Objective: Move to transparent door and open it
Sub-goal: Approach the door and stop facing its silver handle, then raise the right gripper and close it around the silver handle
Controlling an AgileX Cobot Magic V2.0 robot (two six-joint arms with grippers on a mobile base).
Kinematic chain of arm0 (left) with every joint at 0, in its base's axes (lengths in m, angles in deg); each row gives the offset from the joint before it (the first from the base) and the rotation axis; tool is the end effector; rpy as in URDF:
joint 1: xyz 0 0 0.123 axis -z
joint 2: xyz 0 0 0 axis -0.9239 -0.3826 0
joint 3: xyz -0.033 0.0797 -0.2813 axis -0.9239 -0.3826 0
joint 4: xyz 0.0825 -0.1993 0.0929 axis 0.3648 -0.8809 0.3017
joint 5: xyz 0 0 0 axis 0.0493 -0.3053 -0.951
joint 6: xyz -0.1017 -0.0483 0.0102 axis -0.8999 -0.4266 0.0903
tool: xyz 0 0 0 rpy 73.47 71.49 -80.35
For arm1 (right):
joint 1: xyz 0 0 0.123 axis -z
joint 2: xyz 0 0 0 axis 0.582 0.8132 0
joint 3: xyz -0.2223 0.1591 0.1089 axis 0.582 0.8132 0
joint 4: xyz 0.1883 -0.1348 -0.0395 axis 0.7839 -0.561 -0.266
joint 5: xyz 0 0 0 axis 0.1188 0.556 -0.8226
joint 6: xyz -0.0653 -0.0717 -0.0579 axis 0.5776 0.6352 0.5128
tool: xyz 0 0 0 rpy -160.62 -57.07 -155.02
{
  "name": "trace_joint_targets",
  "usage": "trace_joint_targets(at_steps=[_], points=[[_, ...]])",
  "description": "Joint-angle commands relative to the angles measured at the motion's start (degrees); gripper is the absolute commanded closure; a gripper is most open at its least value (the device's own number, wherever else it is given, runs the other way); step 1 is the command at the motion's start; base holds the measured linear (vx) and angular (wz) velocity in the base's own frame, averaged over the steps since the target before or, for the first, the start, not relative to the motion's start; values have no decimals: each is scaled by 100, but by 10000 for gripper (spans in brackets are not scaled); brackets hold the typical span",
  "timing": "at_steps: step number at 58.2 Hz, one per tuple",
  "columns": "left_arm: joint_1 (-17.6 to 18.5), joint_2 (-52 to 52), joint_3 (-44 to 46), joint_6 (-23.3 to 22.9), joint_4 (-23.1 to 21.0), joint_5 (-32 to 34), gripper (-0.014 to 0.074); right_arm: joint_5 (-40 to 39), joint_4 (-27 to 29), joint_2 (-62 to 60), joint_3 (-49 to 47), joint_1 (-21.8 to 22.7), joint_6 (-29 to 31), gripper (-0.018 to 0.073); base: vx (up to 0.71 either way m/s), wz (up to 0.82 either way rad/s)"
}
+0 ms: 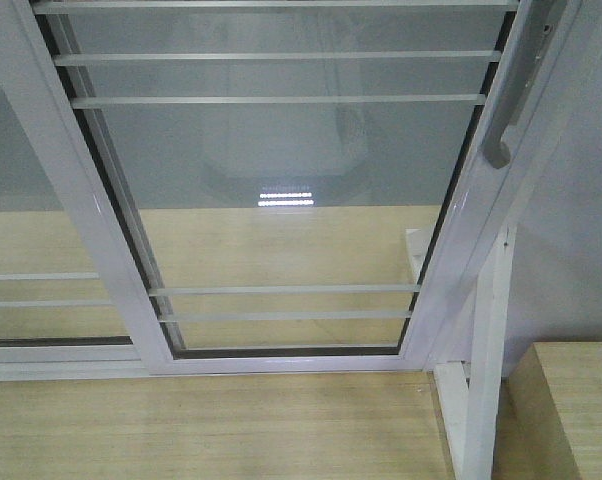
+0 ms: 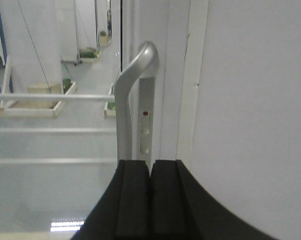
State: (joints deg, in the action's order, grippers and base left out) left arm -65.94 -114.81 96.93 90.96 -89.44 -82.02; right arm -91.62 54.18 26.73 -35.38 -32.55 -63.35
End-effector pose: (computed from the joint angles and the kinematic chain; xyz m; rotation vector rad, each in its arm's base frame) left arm 0.1275 -0.0031 0.3481 -0.0095 1.5122 -0.0474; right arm 0.1523 -0.0075 0.3333 0.0067 1.6214 -0.0673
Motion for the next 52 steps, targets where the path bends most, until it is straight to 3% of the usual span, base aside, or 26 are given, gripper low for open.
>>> trace_joint_targets(at_steps=[1,12,22,33,44,52], points=[[17,-137,203,-54,-55,431,596,-624,-23,267,-188,23,-27,484,0,0],[17,-152,119,-47,-50,-47,582,-623,-23,587,-188,23,-70,302,0,0],[17,-152,-80,-38,-50,-430,544,-623,-23,815,-188,23,-517,165,0,0],[17,-152,-103,-38,-50,-493,423,-673,-69,1139,-188,23,-605,143,0,0],[17,-152,-103,-38,-50,-467,268,-1399,-188,1724,-216,23,-563,143,0,0],[17,-152,-103,-38,-54,-462,225,-1575,-204,2268,-506,23,-568,143,0,0]])
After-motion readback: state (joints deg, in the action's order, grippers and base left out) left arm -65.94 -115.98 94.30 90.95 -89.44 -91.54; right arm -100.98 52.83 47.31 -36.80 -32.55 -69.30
